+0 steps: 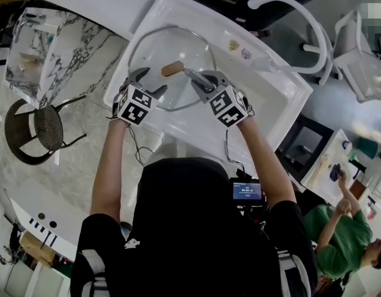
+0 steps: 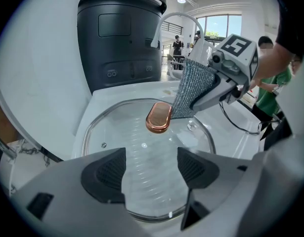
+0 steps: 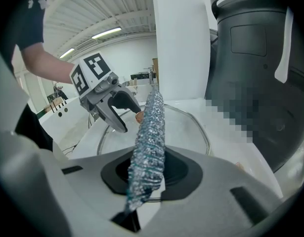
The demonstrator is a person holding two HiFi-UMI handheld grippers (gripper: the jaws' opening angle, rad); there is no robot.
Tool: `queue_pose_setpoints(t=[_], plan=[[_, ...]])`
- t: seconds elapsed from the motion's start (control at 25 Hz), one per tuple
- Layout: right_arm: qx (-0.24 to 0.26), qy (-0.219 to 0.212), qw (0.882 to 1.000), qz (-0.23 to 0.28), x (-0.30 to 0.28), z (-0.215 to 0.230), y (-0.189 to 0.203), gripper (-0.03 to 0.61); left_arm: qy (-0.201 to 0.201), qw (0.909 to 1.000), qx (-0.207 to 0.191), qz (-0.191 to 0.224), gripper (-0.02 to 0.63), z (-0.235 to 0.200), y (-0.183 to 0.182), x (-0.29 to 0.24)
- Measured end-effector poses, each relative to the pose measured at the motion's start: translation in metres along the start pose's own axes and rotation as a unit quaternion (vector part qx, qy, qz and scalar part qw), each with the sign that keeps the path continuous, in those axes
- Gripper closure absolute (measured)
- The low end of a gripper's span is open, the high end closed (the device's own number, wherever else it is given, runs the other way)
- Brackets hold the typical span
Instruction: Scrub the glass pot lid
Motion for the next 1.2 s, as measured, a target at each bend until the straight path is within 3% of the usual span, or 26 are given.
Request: queue_pose_setpoints(t=[0.4, 0.64, 0.8, 1.2], plan=[[-0.016, -0.017, 1.0, -0.008, -0.001, -0.018, -0.002, 0.512, -0.008, 0.9999, 0.001, 0.01, 0.318, 0.001, 0.0, 0.002], [-0.057, -0.028, 0.998, -0.014, -0.001, -0.03, -0.004, 0.512, -0.013, 0.9998, 0.007, 0.013, 0.318, 0.001, 0.0, 0.005], [-0.057, -0.012, 0.998, -0.013, 0.006, -0.034, -0.008, 0.512, -0.014, 0.9999, 0.002, 0.006, 0.318, 0.005, 0.001, 0.01], [-0.059, 0.048, 0.997, 0.016, 0.028, -0.043, -0.033, 0.512, -0.036, 0.9965, 0.038, 0.066, 0.321, 0.017, -0.019, 0.046]])
Point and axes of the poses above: the fingertips, and each gripper's own axes: x backward along the fingers, z to its right, y out of its underside, the point moved 4 cm from there along x, backward along the fingers, and after that the axes turned 15 degrees about z, right-handed, at the moved point
